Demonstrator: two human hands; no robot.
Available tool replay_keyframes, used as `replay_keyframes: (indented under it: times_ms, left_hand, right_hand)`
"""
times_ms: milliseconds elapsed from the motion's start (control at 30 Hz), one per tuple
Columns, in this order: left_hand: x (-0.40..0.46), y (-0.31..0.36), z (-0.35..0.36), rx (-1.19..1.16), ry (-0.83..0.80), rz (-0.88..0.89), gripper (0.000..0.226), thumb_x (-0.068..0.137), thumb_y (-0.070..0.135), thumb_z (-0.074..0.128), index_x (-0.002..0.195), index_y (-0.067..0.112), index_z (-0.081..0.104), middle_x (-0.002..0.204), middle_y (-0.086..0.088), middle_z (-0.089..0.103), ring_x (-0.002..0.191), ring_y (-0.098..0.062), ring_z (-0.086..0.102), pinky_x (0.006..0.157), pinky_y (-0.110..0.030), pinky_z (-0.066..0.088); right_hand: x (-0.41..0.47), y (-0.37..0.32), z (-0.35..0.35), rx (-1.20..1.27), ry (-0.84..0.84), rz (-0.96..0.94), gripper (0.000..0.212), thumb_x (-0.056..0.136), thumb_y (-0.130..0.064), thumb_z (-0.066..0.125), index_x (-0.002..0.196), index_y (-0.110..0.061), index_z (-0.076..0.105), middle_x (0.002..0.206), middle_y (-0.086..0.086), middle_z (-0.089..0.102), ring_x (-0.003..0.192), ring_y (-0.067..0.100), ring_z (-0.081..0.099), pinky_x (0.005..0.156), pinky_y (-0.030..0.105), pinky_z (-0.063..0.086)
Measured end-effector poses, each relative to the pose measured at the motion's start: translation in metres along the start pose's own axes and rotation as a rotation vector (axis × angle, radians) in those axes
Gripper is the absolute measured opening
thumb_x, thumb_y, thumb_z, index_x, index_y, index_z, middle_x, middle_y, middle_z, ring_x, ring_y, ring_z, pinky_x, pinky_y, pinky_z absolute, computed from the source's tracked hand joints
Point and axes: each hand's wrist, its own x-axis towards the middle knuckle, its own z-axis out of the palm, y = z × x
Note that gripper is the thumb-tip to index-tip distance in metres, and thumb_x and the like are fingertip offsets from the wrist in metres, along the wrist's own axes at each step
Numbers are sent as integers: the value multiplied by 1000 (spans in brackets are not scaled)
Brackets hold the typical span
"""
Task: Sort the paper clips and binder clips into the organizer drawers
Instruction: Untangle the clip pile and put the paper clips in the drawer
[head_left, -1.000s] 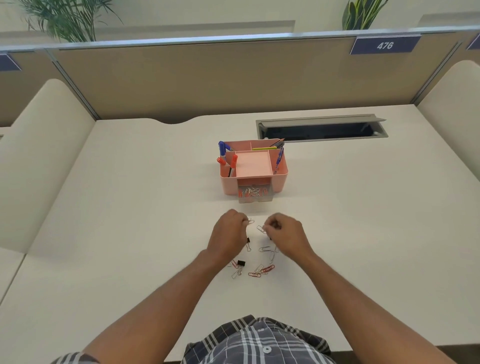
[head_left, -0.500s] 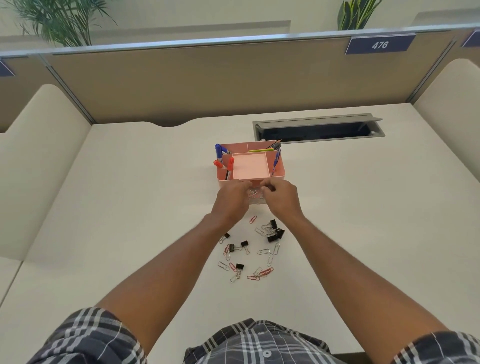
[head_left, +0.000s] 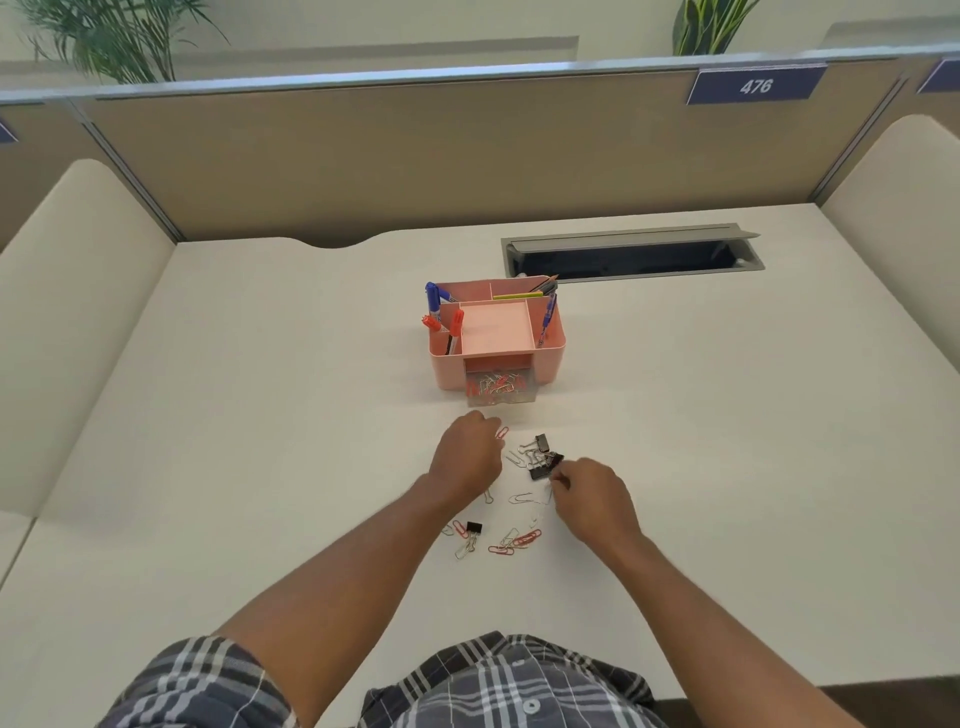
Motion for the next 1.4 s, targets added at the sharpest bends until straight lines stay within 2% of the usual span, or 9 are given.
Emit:
replay_keyframes:
  times_ms: [133, 233, 467, 733, 867, 1033, 1167, 1267, 1400]
  left_hand:
    - [12, 3, 7, 33, -29, -22, 19, 94, 19, 52, 101, 6, 64, 99, -14, 60, 94, -31, 57, 77, -36, 45]
    - [12, 6, 13, 51, -34, -45, 15, 93, 16, 54, 97, 5, 63, 97, -13, 59, 91, -31, 56, 74, -37, 46]
    - [3, -4, 14, 93, -46, -52, 13, 89, 5, 50, 90, 3, 62, 92, -13, 58, 83, -31, 56, 68, -36, 44]
    - [-8, -14, 8, 81, -81, -77, 11, 89, 7, 48, 92, 6, 60, 92, -12, 60, 85, -29, 57, 69, -35, 42]
    - [-17, -6, 5, 79, -78, -26, 15, 89, 13, 48, 89, 11, 63, 91, -7, 62, 83, -26, 57, 73, -39, 48]
    - [-31, -3, 10, 180, -102, 29, 16, 90, 21, 49, 90, 18, 65, 93, -3, 64, 87, -25, 57, 76, -38, 46]
    - [-32, -5, 10, 115, -53, 9, 19, 91, 21, 46, 90, 17, 65, 90, -2, 66, 84, -25, 57, 76, -41, 46]
    - [-29, -5, 3, 21, 11, 3, 17, 93, 20, 49, 86, 17, 64, 86, -1, 65, 81, -24, 57, 75, -41, 47]
    - [-19, -3, -15, -94, 166, 29, 13, 91, 11, 54, 84, 13, 64, 80, -4, 63, 76, -25, 54, 70, -42, 47]
  right_hand:
    - [-12, 7, 14, -66, -36, 22, 22, 91, -30, 52, 82, -13, 63, 89, 7, 67, 86, 30, 64, 65, 32, 44]
    - [-14, 0, 24, -14, -22, 14, 27, 90, -35, 58, 98, -10, 64, 100, 8, 62, 95, 29, 61, 77, 34, 47]
    - [-10, -12, 41, 26, 36, -109, 18, 92, -12, 47, 89, -8, 64, 95, 11, 62, 86, 28, 58, 71, 37, 46]
    - [-6, -14, 43, 14, 54, -212, 19, 93, -16, 49, 105, -11, 63, 101, 8, 60, 93, 28, 57, 73, 36, 47]
    - [-1, -16, 47, -30, 79, -234, 14, 91, -12, 48, 87, -9, 61, 91, 7, 56, 84, 28, 53, 61, 36, 44]
    - [3, -19, 46, 1, 58, -198, 13, 90, -7, 49, 89, -11, 62, 96, 5, 55, 90, 25, 52, 66, 38, 47]
    - [-1, -19, 45, -41, 25, -185, 11, 90, -4, 50, 93, -12, 57, 103, 3, 51, 97, 23, 48, 67, 38, 49]
    - [-5, -20, 44, -105, 20, -249, 24, 81, 7, 50, 95, -11, 54, 104, 5, 50, 98, 24, 46, 64, 36, 45]
    - [12, -32, 20, 71, 97, -250, 18, 87, -1, 48, 84, -17, 52, 87, 0, 56, 83, 24, 52, 63, 34, 43]
